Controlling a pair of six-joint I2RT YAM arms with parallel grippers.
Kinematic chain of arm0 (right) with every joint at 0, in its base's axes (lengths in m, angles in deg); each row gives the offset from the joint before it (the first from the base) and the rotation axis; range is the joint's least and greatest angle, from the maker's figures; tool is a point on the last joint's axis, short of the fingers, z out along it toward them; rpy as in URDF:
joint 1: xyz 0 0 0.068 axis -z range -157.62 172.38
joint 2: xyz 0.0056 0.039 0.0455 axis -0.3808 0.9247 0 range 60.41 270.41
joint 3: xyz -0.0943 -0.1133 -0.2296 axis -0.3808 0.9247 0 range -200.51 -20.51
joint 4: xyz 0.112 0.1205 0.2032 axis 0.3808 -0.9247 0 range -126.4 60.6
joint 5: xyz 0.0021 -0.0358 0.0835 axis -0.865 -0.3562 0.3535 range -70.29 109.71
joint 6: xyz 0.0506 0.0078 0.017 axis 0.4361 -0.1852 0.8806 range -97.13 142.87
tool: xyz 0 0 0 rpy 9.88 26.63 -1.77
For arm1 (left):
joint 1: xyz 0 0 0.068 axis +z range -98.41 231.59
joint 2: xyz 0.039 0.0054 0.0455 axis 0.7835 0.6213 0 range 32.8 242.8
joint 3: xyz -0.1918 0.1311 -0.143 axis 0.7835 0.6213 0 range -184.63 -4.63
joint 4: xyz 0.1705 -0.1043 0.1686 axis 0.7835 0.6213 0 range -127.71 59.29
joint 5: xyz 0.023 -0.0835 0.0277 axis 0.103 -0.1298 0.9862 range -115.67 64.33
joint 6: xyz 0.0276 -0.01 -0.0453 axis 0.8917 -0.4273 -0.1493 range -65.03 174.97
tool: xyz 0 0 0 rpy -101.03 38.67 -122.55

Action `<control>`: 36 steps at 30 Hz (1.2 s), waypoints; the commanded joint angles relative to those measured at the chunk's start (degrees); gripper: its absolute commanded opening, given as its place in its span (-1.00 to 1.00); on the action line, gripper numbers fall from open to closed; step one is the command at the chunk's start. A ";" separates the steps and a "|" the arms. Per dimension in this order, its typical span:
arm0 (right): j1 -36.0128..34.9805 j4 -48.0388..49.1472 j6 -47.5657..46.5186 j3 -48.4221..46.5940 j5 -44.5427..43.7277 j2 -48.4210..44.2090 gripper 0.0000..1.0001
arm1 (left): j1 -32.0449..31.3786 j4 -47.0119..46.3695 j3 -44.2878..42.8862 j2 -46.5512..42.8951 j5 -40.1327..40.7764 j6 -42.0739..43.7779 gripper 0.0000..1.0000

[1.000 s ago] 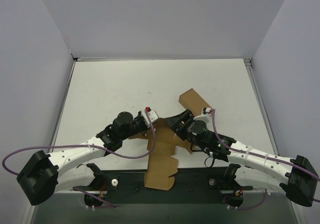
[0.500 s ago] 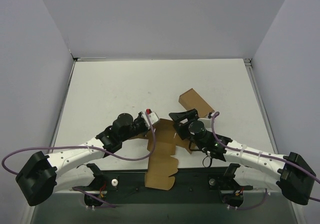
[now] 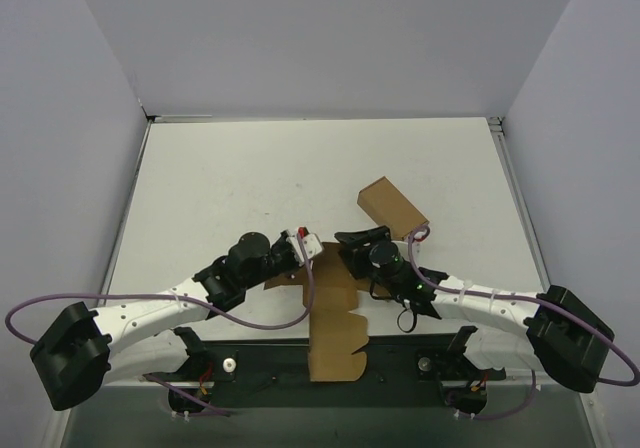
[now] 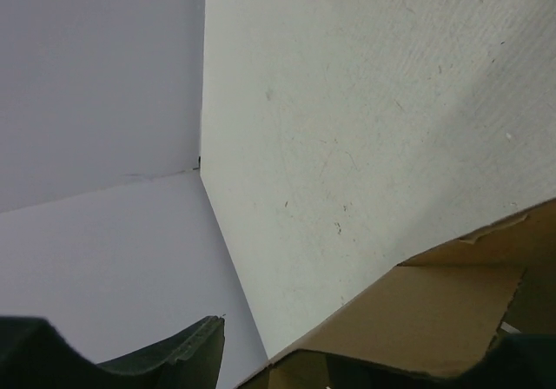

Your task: Fold the paper box

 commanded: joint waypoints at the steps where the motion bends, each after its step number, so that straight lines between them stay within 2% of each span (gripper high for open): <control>1: 0.44 6.31 1.45 -0.11 1.30 2.07 -0.19 | -0.94 -1.49 -0.25 -0.89 1.42 1.49 -0.98; 3: 0.44 7.19 1.62 -0.11 1.48 2.52 -0.32 | -0.94 -1.23 -0.51 -0.72 1.68 1.23 -0.82; 4: 0.44 7.45 1.54 -0.11 1.57 2.60 -0.47 | -0.94 -1.14 -0.51 -0.72 1.68 1.05 -0.49; 7: 0.26 7.54 1.45 -0.29 1.57 2.52 -0.70 | -1.03 -0.53 -0.95 -0.98 1.86 0.70 -0.05; 8: 0.26 7.54 1.45 -0.37 1.57 2.34 -0.73 | -1.03 -0.18 -1.21 -1.07 1.86 0.52 0.28; 11: 0.26 7.89 0.58 -0.64 2.26 2.17 -0.80 | -0.94 1.49 -1.83 -2.65 2.12 0.00 0.62; 13: 0.18 8.42 -1.18 -1.07 2.45 1.90 -0.87 | -0.94 2.72 -2.88 -4.66 3.25 -0.62 0.68; 14: 0.09 8.51 -1.88 -1.25 2.97 1.99 -1.00 | -0.85 4.20 -3.41 -5.46 5.44 -0.97 0.72; 17: -0.35 10.26 -3.73 -1.69 3.15 2.78 -1.00 | 1.77 7.54 -5.17 -7.65 5.03 -2.81 0.81; 20: -0.44 14.04 -5.31 -1.69 5.08 5.23 -1.00 | 5.63 11.41 -8.06 -7.75 4.23 -6.24 0.82; 25: -0.18 26.08 -7.25 -1.34 10.79 11.74 -1.00 | 10.04 15.82 -12.37 -6.78 3.79 -13.78 0.82; 29: 0.44 28.02 -9.88 -2.39 14.22 15.17 -1.00 | 11.10 21.78 -14.56 -4.76 13.26 -20.38 0.84; 30: 0.61 28.63 -10.32 -2.22 14.57 15.78 -1.00 | 11.36 23.10 -14.66 -4.59 15.28 -24.75 0.84; 31: 0.70 29.16 -10.68 -2.13 15.18 16.05 -1.00 | 11.54 24.33 -14.32 -4.85 18.61 -27.23 0.83; 33: 1.14 29.16 -11.12 -1.70 15.80 16.23 -1.00 | 12.41 24.09 -9.67 -6.33 20.39 -34.59 0.83; 36: 1.93 29.60 -11.56 -0.99 16.77 15.71 -1.00 | 13.03 20.48 -1.34 -11.34 23.20 -40.76 0.83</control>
